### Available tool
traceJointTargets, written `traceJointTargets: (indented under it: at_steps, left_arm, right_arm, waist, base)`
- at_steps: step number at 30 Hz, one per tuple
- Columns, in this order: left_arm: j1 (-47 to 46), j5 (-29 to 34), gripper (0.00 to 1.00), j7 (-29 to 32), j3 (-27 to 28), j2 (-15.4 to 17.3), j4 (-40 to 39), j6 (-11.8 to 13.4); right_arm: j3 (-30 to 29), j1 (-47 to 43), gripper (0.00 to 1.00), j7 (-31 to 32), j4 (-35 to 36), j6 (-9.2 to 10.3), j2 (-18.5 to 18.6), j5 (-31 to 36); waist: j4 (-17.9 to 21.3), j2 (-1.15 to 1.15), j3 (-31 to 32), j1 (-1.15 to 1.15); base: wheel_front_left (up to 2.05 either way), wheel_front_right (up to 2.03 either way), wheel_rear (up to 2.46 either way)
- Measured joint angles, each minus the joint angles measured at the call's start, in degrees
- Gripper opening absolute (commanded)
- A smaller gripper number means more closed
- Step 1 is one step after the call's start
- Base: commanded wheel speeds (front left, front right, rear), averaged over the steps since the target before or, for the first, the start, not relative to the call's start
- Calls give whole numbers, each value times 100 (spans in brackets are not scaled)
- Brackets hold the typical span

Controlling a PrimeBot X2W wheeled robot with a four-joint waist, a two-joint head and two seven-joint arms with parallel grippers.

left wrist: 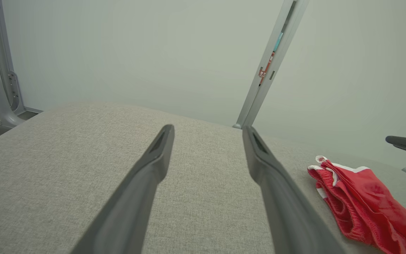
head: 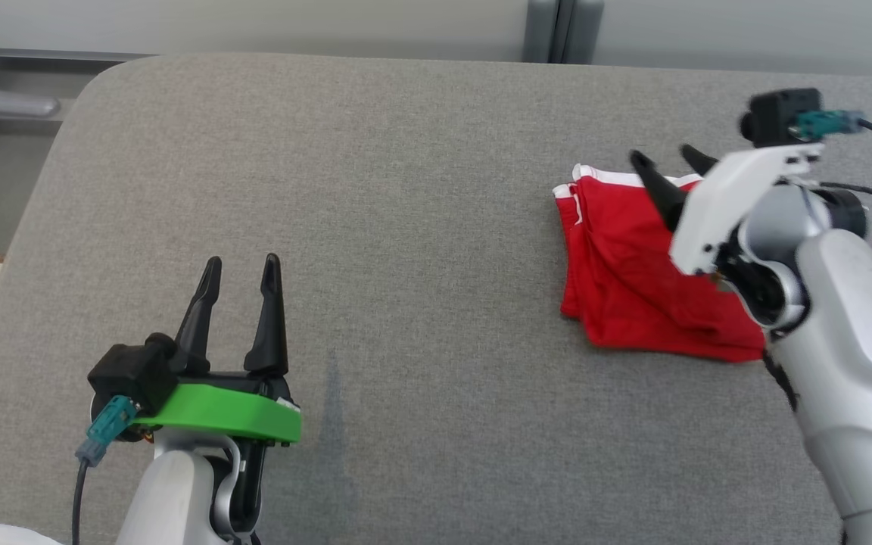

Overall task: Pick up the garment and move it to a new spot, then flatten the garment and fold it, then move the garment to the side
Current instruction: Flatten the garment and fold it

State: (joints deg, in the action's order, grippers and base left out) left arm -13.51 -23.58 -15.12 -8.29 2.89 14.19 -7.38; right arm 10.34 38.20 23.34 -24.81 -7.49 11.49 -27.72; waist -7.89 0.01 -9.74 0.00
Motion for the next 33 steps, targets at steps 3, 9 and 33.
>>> traceJointTargets:
  at_steps: [3,9,33]
  left_arm:
    - [14,0,100,0,-10,-4,1,0]
    - [32,0,100,0,-11,-4,19,0]
    - [169,60,100,0,134,-3,181,0]
  right_arm:
    - [-347,-308,100,-1,-158,1,333,398]
    - [-419,-870,0,-79,-399,0,671,1114]
    - [2104,-1864,100,-566,1338,-2,522,-915]
  waist:
    - [22,0,52,0]
    - [64,0,104,0]
    - [332,0,395,0]
  base:
    - [0,0,0]
    - [0,0,0]
    - [0,0,0]
